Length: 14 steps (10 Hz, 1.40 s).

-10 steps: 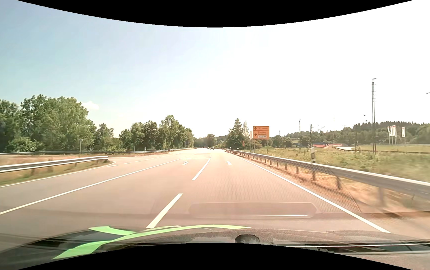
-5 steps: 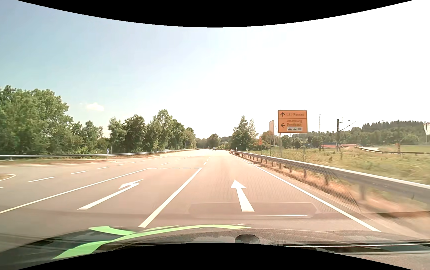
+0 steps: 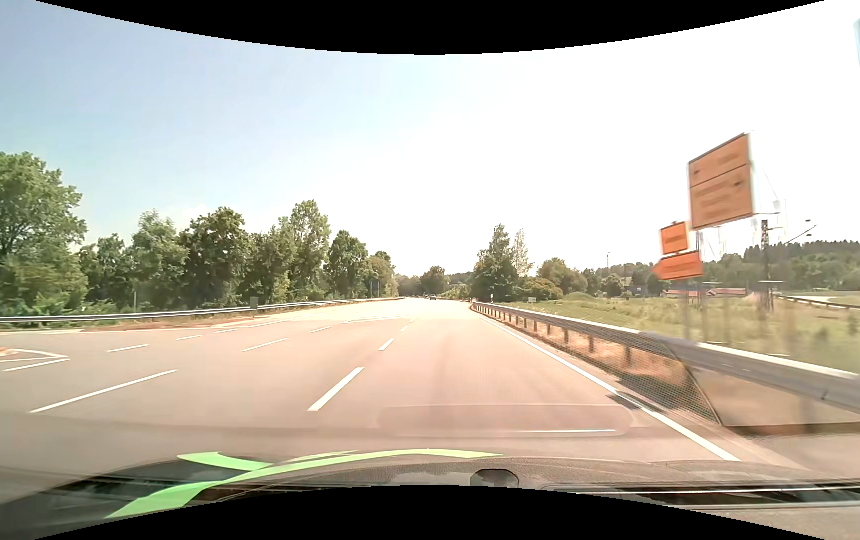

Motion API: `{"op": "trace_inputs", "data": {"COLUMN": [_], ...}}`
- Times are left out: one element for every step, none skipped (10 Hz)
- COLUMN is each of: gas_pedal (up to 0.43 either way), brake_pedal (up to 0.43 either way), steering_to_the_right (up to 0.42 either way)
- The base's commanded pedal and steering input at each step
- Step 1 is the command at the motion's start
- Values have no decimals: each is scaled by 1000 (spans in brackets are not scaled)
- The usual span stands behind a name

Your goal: Follow the waypoints while adhering to traffic rules and regulations

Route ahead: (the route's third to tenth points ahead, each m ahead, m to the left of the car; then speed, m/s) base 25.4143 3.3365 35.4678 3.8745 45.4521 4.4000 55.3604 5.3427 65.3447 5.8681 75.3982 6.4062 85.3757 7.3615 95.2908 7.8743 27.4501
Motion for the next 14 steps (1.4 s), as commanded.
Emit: {"op": "trace_inputs", "data": {"gas_pedal": [319,331,331,331,331,331,331,331,331,331,311,299,299,299], "brake_pedal": [0,0,0,0,0,0,0,0,0,0,0,0,0,0], "steering_to_the_right": [-12,-12,-11,-12,-11,-12,-11,-11,-11,-11,-10,-10,-9,-7]}}
